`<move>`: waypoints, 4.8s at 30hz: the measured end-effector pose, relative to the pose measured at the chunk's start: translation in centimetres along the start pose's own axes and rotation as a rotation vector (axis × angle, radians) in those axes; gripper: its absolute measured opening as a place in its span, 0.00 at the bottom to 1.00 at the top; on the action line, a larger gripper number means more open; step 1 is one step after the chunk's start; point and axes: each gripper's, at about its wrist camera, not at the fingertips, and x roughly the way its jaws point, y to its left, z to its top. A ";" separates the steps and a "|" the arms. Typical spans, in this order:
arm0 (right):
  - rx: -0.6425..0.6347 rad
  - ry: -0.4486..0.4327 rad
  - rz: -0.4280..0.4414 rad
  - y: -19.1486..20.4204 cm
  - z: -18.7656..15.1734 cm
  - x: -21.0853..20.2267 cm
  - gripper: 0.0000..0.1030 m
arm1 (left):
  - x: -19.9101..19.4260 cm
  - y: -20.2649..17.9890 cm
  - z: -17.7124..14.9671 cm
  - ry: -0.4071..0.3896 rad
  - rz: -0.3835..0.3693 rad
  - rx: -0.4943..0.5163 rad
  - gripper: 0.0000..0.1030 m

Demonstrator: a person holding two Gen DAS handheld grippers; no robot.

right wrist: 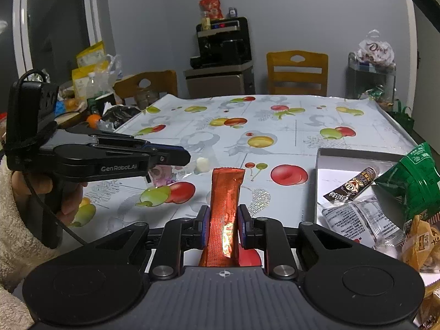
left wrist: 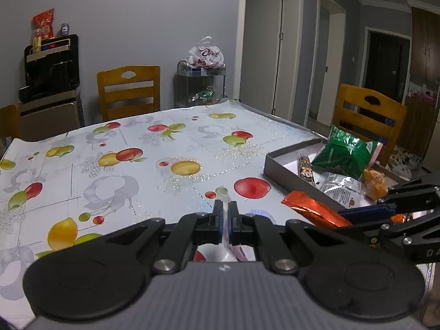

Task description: Organize snacks

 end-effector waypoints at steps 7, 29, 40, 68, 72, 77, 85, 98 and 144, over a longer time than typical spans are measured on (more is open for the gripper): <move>-0.003 -0.036 -0.023 -0.5 0.5 -1.0 0.22 | -1.1 -0.6 1.3 -0.045 -0.021 0.021 0.00; 0.111 -0.110 -0.167 -7.9 -0.9 -5.2 0.22 | 3.8 -9.5 6.1 -0.051 -0.171 0.142 0.00; 0.147 -0.038 -0.227 -10.6 -1.7 -3.8 0.22 | 10.3 -13.5 6.8 0.035 -0.235 0.149 0.00; 0.156 0.046 -0.361 -12.9 1.3 2.3 0.22 | 18.6 -13.6 6.8 0.071 -0.058 0.136 0.00; 0.163 0.043 -0.362 -13.1 1.4 2.5 0.22 | 18.9 -13.8 6.7 0.075 -0.066 0.121 0.00; 0.172 0.043 -0.353 -13.2 1.4 2.6 0.23 | 18.9 -14.1 6.5 0.075 -0.079 0.122 0.00; 0.191 0.044 -0.338 -13.3 1.2 2.5 0.27 | 18.9 -13.6 6.6 0.092 -0.080 0.104 0.00; 0.161 -0.002 -0.314 -10.9 1.0 -0.1 0.59 | 15.3 -12.6 6.8 0.047 -0.109 0.064 0.96; 0.372 -0.023 -0.630 1.8 -10.3 -3.8 1.00 | 3.6 -8.7 -4.5 0.097 -0.199 0.237 0.98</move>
